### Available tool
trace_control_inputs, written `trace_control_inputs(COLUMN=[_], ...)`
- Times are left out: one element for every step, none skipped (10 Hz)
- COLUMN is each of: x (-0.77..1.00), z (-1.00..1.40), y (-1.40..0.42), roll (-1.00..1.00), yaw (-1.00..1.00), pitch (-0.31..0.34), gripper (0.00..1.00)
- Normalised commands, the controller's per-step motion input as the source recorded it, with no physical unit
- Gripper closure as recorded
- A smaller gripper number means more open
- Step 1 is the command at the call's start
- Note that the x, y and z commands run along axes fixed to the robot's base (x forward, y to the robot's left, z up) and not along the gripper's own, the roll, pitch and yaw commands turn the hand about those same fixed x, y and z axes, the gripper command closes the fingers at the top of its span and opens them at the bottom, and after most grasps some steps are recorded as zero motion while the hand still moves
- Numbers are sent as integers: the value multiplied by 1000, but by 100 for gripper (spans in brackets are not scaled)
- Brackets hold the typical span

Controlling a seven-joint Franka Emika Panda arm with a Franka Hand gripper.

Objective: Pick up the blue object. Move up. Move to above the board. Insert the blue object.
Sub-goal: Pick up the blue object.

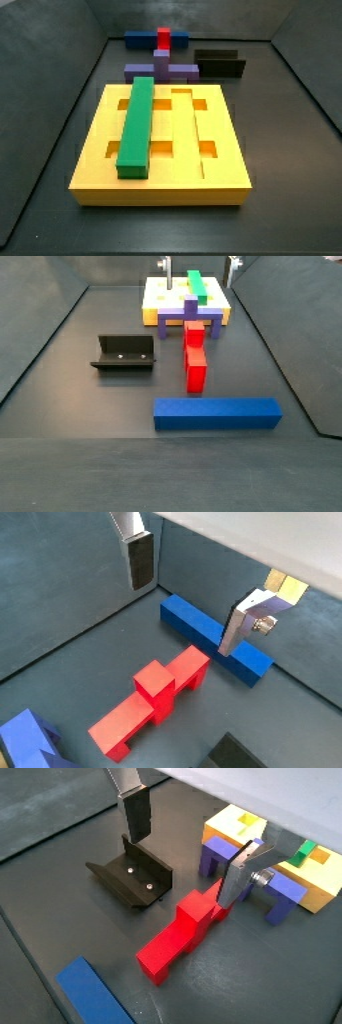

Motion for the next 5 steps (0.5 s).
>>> trace_control_inputs(x=[-86,-129,-129,-120,-111], z=[-200,-194,-169,-169,-174], y=[500,563,486,471,434], roll=[-154,-196,-160,-159,-143], yaw=[-154,-266,-363,-377,-431], pitch=[-59,-67,-61,-60,-51], gripper=[0,0,0,0,0])
